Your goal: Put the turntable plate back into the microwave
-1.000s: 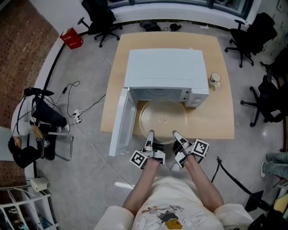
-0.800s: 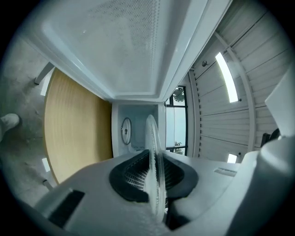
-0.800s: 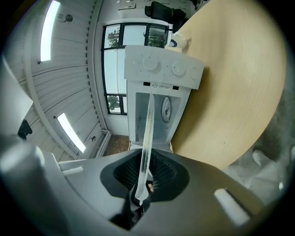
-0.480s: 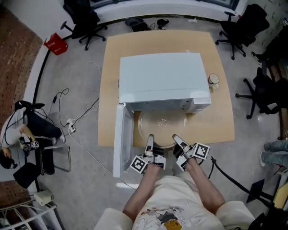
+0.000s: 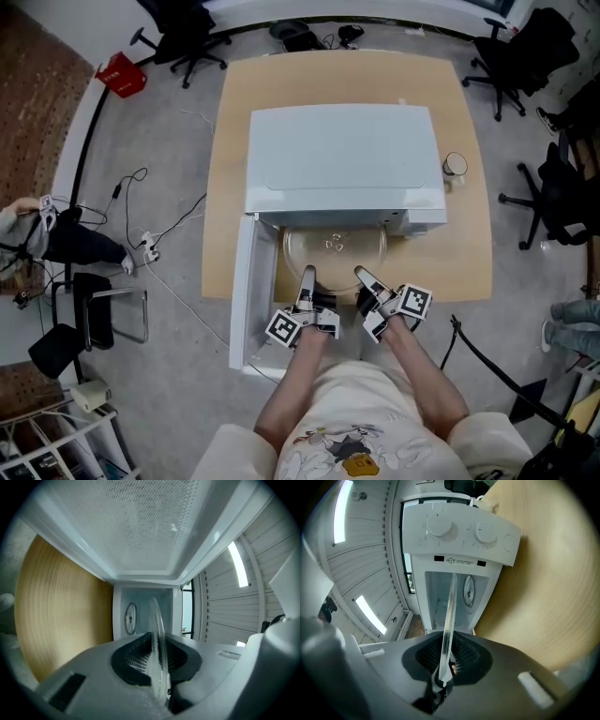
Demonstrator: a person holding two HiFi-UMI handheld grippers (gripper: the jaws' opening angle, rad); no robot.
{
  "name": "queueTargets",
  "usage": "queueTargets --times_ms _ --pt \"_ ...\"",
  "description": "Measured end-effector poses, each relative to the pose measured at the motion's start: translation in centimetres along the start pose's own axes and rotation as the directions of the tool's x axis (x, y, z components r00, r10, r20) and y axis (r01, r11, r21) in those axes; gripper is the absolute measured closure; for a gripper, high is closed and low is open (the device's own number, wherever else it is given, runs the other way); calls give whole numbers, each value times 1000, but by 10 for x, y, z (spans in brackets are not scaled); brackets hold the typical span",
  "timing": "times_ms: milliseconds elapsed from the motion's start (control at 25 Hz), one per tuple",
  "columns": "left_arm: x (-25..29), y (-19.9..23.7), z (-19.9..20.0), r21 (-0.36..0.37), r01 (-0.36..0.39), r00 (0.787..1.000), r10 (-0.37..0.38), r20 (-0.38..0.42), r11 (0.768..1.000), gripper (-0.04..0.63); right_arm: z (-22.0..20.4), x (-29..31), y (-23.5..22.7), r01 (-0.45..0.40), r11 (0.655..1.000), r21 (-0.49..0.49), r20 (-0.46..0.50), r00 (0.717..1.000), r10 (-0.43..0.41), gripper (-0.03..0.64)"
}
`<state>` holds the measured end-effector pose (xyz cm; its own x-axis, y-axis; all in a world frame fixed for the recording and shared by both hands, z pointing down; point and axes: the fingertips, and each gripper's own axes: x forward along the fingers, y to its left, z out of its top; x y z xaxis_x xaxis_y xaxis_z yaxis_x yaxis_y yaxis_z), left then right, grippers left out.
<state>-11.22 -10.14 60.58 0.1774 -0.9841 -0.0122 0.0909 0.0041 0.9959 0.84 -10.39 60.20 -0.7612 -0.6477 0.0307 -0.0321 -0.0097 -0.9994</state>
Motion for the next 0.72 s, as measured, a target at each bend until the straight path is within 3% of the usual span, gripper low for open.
queueTargets --times_ms 520,720 --pt "78 34 36 27 -6 1000 6 6 1000 568 53 64 -46 42 999 -9 32 999 -41 572" --pt "103 45 41 -22 -15 999 16 35 1000 568 74 83 -59 66 998 -5 51 997 -66 574"
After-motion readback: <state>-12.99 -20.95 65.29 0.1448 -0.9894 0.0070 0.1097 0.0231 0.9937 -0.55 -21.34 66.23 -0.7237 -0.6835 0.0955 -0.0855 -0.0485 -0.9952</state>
